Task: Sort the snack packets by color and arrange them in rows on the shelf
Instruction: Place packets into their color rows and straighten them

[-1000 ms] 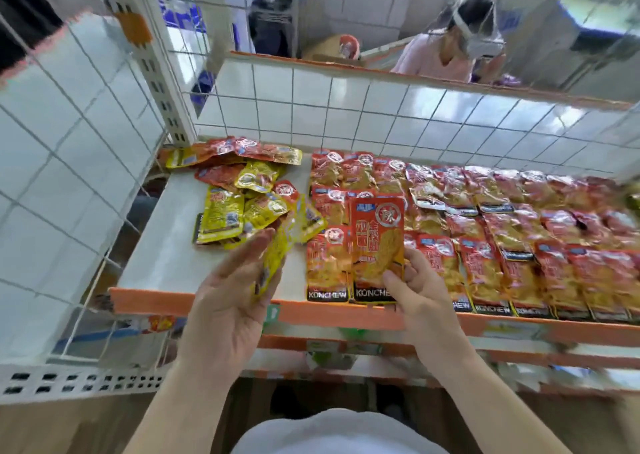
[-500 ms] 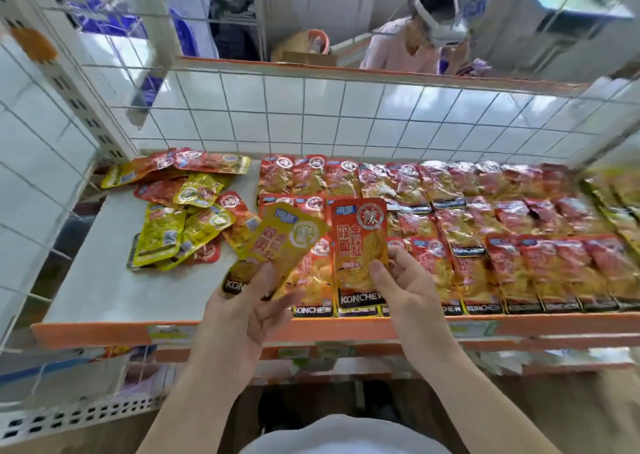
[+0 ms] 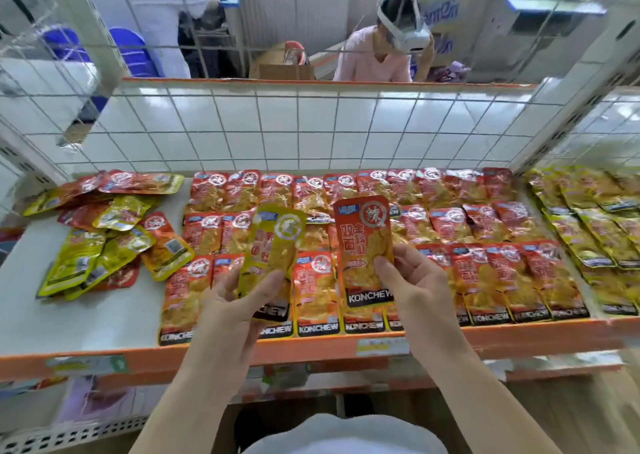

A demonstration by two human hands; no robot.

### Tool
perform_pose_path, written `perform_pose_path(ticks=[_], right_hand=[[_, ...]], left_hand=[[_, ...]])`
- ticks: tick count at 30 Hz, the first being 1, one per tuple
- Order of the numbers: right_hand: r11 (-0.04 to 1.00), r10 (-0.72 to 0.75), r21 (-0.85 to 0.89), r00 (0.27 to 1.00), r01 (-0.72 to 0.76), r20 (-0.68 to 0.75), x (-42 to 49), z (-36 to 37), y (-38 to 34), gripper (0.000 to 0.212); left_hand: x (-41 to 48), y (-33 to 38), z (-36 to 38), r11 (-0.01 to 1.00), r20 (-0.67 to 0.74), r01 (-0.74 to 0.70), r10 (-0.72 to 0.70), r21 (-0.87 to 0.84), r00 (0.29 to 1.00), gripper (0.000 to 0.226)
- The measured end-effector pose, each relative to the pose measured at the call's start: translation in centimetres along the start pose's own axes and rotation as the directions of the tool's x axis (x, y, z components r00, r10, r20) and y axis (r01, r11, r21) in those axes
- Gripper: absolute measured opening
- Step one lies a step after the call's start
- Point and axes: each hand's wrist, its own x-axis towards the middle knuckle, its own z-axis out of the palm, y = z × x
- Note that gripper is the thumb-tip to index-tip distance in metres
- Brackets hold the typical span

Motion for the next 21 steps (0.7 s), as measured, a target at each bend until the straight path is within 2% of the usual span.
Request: perform_pose_path(ticks=[2, 3, 5, 6, 9, 10, 13, 14, 15, 19, 21], right_hand=[[1.000, -0.002, -0.002, 1.000, 0.002, 0.010, 0.5, -1.5, -0.1, 0.016], [1.000, -0.002, -0.006, 1.000, 0.002, 0.012, 0.7, -2.1, -0.1, 0.015], [1.000, -0.002, -0.029, 1.000, 0.003, 0.014, 1.1, -3.4, -0.2, 0.013], [0.999, -0.001, -0.041, 1.000, 0.002, 0.017, 1.4, -3.9, -0.2, 0.012], [0.998, 0.005, -0.069, 0.999, -0.003, 0.039, 2.2, -5.5, -0.3, 0.011], [0.997, 0.008, -0.077, 0.999, -0.004, 0.047, 2.4, -5.9, -0.3, 0.010], [0.995, 0.014, -0.095, 0.997, -0.007, 0.074, 3.1, -7.3, -0.2, 0.010], [0.995, 0.017, -0.100, 0.996, -0.009, 0.083, 3.3, -7.7, -0.2, 0.010], [0.995, 0.017, -0.103, 0.996, -0.008, 0.091, 3.5, -8.0, -0.1, 0.009], [0.993, 0.055, -0.107, 0.992, -0.043, 0.110, 3.9, -8.8, 0.3, 0.008], [0.990, 0.068, -0.132, 0.992, -0.053, 0.108, 4.2, -8.7, 0.5, 0.007]], left_hand=[[0.2, -0.9, 1.3, 1.000, 0.002, -0.015, 0.015, 0.007, 1.000, 0.104], [0.0, -1.0, 2.0, 1.000, 0.014, -0.006, 0.006, 0.016, 1.000, 0.116], [0.0, -1.4, 3.4, 0.993, 0.017, -0.021, 0.019, 0.118, 1.000, 0.134], [-0.1, -1.8, 4.0, 0.987, 0.012, -0.026, 0.025, 0.161, 1.000, 0.135], [-0.7, -2.5, 6.0, 0.980, -0.037, -0.048, 0.057, 0.193, 0.998, 0.122], [-0.7, -2.8, 6.6, 0.981, -0.048, -0.062, 0.072, 0.184, 0.996, 0.112], [-0.4, -3.5, 7.9, 0.965, -0.027, -0.086, 0.095, 0.248, 0.995, 0.041], [-0.3, -3.8, 8.2, 0.951, -0.024, -0.100, 0.111, 0.291, 0.993, 0.030], [-0.4, -4.1, 8.5, 0.942, -0.033, -0.113, 0.130, 0.316, 0.991, 0.026], [-0.5, -4.8, 9.0, 0.925, -0.107, -0.100, 0.149, 0.368, 0.983, 0.034], [-0.2, -4.6, 8.9, 0.920, -0.083, -0.106, 0.147, 0.376, 0.986, 0.052]])
